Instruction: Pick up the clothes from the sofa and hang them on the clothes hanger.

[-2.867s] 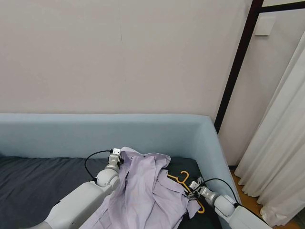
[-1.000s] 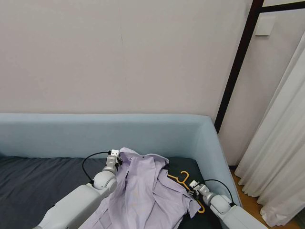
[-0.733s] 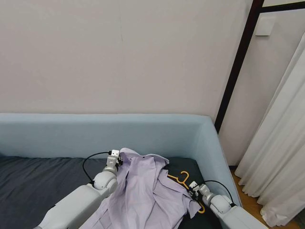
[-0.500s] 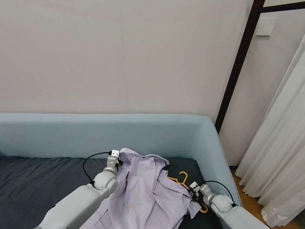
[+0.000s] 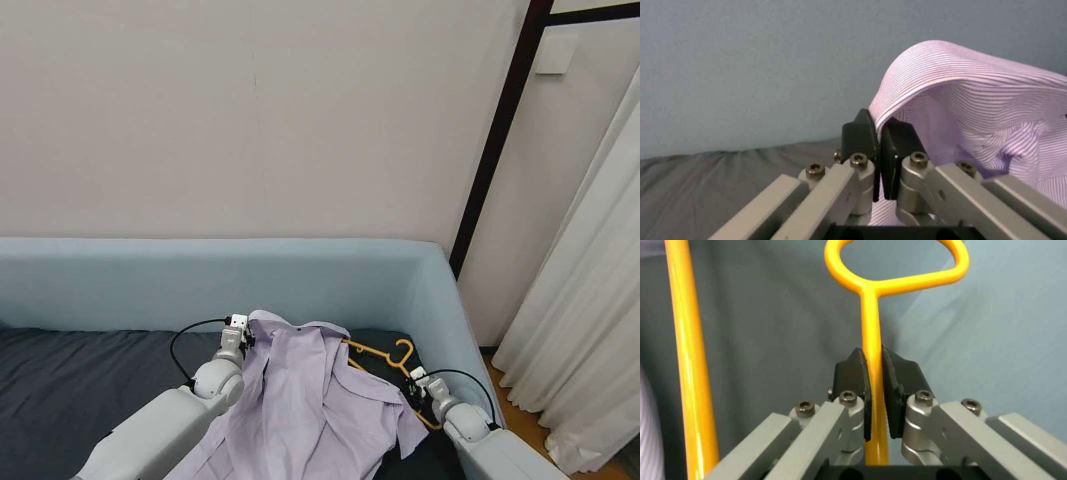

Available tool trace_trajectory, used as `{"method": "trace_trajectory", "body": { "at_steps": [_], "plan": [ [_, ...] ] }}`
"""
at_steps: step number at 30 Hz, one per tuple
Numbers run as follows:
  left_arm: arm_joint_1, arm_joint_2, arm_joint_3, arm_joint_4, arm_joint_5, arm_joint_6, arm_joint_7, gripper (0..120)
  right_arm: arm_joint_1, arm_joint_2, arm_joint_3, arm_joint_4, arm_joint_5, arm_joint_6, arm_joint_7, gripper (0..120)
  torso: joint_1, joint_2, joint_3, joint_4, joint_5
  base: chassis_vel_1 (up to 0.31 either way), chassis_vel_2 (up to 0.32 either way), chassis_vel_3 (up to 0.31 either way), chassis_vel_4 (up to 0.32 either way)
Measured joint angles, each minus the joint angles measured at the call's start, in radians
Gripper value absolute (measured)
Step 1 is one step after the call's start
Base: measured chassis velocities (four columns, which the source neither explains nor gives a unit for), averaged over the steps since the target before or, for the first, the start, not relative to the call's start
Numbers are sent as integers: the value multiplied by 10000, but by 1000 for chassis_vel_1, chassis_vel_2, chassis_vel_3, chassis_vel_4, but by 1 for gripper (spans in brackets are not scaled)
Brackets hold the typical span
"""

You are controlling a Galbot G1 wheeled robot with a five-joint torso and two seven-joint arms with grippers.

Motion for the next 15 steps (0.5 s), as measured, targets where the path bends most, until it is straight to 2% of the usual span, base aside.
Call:
{"method": "trace_trajectory", "body": {
  "at_steps": [4,10,15],
  "plan": [
    [271,284,-252,-241,1,-5,17,0,194,-60,354,506,-913,408,976,5,1,0,0,5,1,0,0,0,0],
    [352,399,-404,-422,14,62,-35,0,-79,-482,477,1608,-1667,476,1443,5,0,0,-2,7,0,0,0,0,0],
    [145,532,-291,-796,-237,405,-191,0,-1406,-1270,827,3269,-3403,963,1768,5,0,0,-3,1,3,0,0,0,0]
  ]
}}
